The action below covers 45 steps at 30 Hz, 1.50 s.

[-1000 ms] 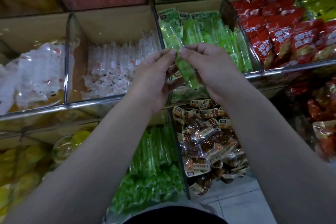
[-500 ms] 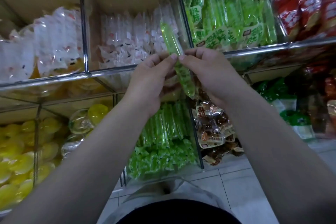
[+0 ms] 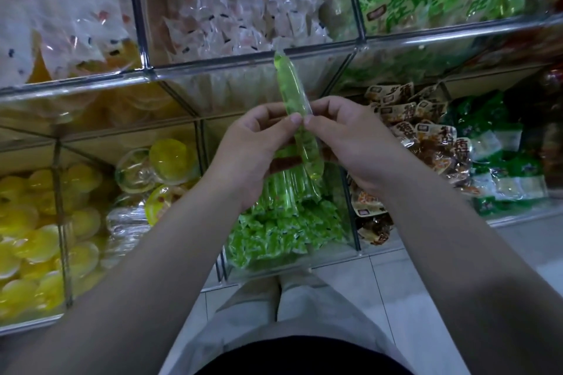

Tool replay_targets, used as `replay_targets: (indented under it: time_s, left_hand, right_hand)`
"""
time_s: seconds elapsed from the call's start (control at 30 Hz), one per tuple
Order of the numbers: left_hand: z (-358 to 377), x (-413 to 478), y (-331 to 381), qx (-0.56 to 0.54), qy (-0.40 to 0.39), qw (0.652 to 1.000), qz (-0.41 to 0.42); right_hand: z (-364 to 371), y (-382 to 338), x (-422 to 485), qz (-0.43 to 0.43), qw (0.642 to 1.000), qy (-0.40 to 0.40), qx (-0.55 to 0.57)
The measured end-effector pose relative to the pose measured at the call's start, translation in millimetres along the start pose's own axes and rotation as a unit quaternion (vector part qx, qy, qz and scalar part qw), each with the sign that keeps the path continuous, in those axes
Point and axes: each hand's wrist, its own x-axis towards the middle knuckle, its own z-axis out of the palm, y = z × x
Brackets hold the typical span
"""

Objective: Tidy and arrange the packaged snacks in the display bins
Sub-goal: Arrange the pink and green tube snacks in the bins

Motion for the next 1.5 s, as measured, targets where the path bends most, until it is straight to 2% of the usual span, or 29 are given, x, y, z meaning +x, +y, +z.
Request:
replay_targets:
  time_s: [0.3, 0.83, 1.07, 1.5]
  left_hand:
    - [-30, 11, -36, 0.050, 0.042, 0.997, -0.051]
    - [-50, 26, -59, 0.057, 0.087, 0.987, -0.123]
    - [-50, 19, -49, 0.037, 0.096, 0.989, -0.106]
    - [-47, -17, -1, -0.037, 0.017, 0.998, -0.047]
  right_hand:
    - [23, 36, 9, 0.051, 0.998, -0.005, -0.043]
    - [41, 62, 21, 0.107, 0.993, 0.029, -0.035]
    - [42, 54, 17, 0.087, 0.996, 0.030, -0.021]
    - [43, 15, -23, 0.043, 0.993, 0.080, 0.078]
